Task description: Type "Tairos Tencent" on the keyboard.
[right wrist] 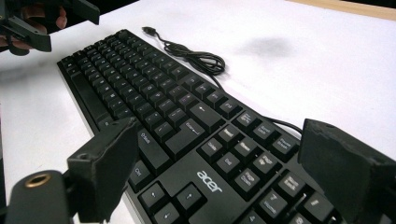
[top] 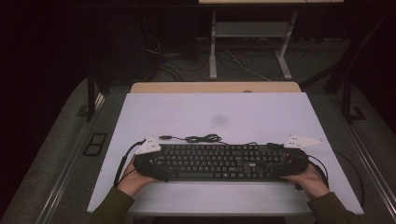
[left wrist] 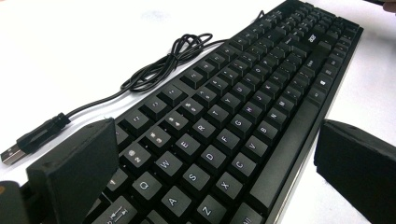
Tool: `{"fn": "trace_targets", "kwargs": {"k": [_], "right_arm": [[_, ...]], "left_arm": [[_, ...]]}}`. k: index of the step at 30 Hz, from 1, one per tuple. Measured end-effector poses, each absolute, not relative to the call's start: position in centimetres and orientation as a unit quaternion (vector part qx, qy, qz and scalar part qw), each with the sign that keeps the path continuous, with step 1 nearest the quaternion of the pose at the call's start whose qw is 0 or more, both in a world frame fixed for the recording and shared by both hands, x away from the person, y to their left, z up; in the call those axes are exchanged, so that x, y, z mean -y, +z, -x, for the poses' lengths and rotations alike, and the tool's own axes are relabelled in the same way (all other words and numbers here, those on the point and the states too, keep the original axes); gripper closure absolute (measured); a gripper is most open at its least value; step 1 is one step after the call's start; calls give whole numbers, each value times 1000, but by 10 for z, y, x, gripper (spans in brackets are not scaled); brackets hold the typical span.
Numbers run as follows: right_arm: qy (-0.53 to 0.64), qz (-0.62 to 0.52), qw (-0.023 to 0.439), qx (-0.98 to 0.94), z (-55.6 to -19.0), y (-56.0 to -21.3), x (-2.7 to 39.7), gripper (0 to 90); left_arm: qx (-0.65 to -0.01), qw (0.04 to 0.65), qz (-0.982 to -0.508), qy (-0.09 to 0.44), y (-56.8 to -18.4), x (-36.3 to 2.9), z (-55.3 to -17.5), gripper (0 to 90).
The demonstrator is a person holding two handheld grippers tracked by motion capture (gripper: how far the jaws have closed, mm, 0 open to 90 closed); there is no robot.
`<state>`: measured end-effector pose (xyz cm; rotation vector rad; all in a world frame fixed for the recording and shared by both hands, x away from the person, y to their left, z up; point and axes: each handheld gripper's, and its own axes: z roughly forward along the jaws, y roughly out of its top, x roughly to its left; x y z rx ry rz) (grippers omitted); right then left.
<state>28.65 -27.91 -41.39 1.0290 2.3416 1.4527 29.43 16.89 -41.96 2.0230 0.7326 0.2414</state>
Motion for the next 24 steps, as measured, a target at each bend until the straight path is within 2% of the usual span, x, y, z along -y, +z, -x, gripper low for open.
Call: {"fn": "trace_targets", "kwargs": {"k": [24], "right_arm": [[491, -330, 82, -802, -297, -409, 255, 117]], "left_arm": [[-298, 471, -825, 97, -419, -167, -296, 0]]}}
